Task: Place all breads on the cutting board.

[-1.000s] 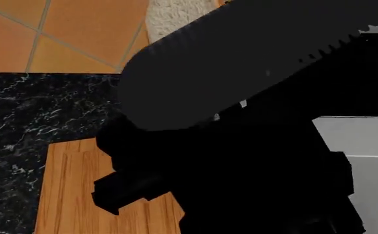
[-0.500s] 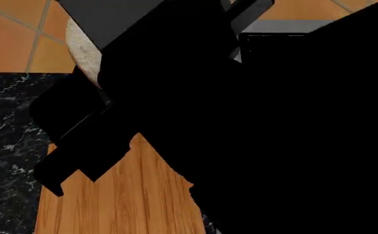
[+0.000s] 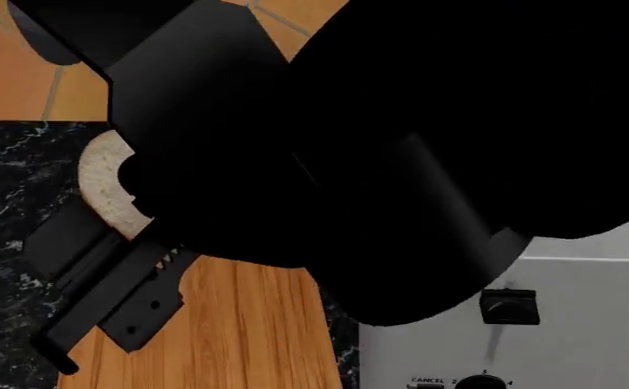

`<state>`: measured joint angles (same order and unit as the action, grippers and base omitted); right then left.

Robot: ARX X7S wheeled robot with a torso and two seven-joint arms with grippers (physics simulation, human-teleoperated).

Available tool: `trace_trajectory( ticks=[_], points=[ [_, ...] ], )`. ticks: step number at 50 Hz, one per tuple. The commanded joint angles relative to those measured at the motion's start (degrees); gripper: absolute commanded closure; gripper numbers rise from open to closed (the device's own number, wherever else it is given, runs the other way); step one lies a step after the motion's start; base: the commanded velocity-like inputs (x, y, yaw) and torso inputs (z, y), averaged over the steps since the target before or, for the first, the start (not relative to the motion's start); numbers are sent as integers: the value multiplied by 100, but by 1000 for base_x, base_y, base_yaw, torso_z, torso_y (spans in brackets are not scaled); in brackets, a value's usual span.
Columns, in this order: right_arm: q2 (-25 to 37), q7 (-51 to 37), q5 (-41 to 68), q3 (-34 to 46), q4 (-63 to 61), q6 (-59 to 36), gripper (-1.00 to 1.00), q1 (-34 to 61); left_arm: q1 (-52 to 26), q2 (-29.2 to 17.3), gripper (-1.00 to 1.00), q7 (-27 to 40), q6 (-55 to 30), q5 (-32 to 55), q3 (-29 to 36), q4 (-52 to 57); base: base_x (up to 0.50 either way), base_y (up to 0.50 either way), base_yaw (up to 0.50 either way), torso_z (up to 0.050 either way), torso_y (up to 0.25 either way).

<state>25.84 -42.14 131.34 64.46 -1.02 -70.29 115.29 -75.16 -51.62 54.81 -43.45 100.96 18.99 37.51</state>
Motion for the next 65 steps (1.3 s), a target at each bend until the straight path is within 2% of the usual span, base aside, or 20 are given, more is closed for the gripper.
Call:
trace_trajectory(
  ticks=[1,18,30,65],
  points=[
    [-214,410,64,15,56,-139,100,-239,20,103,100,-56,87,-21,-85,5,0,0,0,0,0],
    [-120,180,708,216,-513,177,100,-483,18,97,100,-27,96,-7,-75,3,0,0,0,0,0],
    [-128,225,750,268,-694,247,100,-693,18,94,100,-21,103,-23,-72,7,0,0,0,0,0],
    [-208,1934,-1304,-213,233,-523,100,-1172,-28,67,100,91,77,106,-10,-26,0,0,0,0,0]
  ],
)
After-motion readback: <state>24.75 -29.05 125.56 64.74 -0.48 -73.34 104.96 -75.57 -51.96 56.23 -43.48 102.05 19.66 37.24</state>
